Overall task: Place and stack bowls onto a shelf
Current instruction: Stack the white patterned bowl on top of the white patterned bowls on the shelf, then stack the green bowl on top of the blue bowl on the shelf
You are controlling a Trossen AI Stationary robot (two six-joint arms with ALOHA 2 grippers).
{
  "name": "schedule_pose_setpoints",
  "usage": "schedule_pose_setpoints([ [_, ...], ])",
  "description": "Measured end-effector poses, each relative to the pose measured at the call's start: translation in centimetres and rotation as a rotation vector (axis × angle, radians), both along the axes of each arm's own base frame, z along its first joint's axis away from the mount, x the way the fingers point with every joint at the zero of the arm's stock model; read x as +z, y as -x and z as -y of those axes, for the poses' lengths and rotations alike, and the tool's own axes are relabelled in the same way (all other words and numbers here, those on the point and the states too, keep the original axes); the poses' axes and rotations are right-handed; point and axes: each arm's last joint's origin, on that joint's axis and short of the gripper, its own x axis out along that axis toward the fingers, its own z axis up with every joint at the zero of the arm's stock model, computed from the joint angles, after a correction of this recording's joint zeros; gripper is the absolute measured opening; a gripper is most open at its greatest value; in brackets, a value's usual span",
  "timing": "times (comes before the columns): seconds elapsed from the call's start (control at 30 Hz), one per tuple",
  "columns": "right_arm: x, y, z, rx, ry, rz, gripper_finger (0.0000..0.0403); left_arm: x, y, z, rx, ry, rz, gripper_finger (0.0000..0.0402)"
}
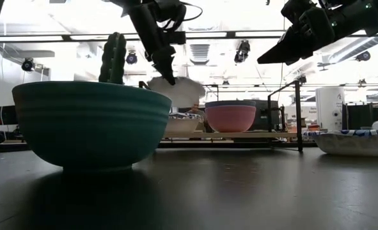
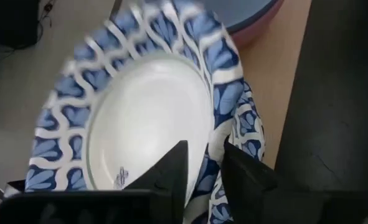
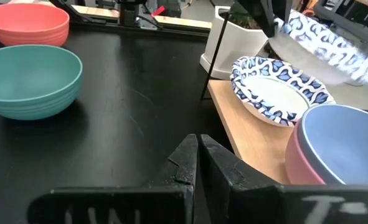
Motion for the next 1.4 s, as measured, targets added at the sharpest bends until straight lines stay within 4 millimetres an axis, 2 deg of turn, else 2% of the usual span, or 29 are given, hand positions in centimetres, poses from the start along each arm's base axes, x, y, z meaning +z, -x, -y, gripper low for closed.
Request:
schedule_pose_setpoints([
  [0.37, 0.0, 0.0, 0.0, -0.005, -0.014, 0.002, 0.0009, -0.1, 0.1, 0.1, 0.014, 0.018, -0.007, 0.014],
  [0.9, 0.0, 0.0, 0.0, -0.003, -0.01, 0.001, 0.0009, -0.5, 0.6, 0.5, 0.003, 0.098, -0.053, 0.0194],
  [1.1, 0.0, 0.0, 0.0, -0.003, -0.012, 0.0, 0.0009, 0.0, 1.2, 0.9, 0.034, 0.119, -0.046, 0.0199],
  [1.23, 0.0, 0.0, 0.0, -0.005, -0.016, 0.002, 0.0009, 0.8, 1.2, 2.4, 0.0, 0.218, 0.022, 0.0199],
  [1.4, 0.3, -0.1, 0.0, -0.022, -0.068, 0.043, 0.0009, 2.7, 1.3, 6.6, -0.116, 0.279, 0.095, 0.0199],
])
